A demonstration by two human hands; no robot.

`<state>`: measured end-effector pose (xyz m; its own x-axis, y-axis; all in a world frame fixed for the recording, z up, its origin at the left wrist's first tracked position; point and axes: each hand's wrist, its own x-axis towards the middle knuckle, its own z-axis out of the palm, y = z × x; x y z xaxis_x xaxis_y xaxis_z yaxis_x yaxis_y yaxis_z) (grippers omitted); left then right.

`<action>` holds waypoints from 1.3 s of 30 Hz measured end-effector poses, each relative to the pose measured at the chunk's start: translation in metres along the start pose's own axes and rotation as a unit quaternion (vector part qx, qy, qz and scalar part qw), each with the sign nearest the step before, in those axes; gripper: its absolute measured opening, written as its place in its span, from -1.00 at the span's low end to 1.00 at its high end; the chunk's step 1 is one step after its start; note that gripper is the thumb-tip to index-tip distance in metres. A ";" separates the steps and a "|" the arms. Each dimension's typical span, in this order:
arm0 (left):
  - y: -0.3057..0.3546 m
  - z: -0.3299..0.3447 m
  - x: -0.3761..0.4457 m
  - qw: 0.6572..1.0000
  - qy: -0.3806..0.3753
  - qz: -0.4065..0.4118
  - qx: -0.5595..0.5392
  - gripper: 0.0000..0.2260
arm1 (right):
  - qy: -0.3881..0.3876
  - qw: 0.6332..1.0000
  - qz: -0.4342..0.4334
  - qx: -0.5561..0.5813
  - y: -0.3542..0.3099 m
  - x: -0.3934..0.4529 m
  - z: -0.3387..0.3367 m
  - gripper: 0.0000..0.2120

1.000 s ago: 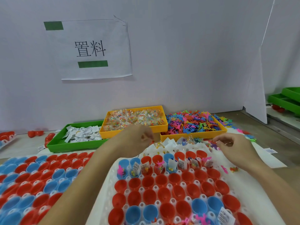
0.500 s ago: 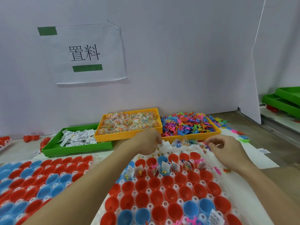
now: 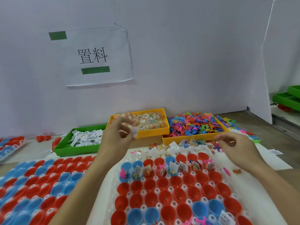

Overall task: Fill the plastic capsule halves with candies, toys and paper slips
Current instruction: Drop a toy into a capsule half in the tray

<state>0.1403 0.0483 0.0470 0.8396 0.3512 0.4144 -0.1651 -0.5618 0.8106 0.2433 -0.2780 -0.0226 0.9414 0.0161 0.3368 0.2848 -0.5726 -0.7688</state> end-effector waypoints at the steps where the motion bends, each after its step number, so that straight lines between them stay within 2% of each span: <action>1: -0.004 -0.009 -0.006 1.000 0.010 -0.010 -0.013 -0.81 | 0.000 1.000 0.001 0.000 0.000 0.000 -0.001 -0.80; 5: -0.015 -0.034 -0.035 0.998 0.042 -0.053 -0.018 -0.80 | 0.000 1.000 0.002 -0.006 -0.001 -0.001 -0.002 -0.81; 8: -0.023 -0.037 -0.050 0.997 0.020 -0.070 0.013 -0.81 | -0.002 1.000 0.002 -0.009 -0.003 -0.001 -0.003 -0.82; 18: -0.022 -0.039 -0.068 0.984 -0.095 -0.058 0.143 -0.83 | -0.004 1.000 0.003 -0.023 -0.008 -0.004 -0.006 -0.83; 22: -0.023 -0.039 -0.069 0.977 -0.106 -0.052 0.176 -0.83 | -0.006 1.000 0.003 -0.028 -0.010 -0.004 -0.007 -0.83; 35: -0.024 -0.038 -0.070 0.970 -0.147 -0.045 0.188 -0.88 | -0.010 0.999 0.012 -0.040 -0.012 -0.004 -0.008 -0.84; 39: -0.024 -0.036 -0.070 0.969 -0.134 -0.040 0.205 -0.88 | -0.011 0.999 0.012 -0.046 -0.010 -0.003 -0.008 -0.84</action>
<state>0.0671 0.0641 0.0135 0.9547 0.2290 0.1899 0.0791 -0.8107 0.5801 0.2358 -0.2785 -0.0118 0.9521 0.0191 0.3053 0.2449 -0.6458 -0.7231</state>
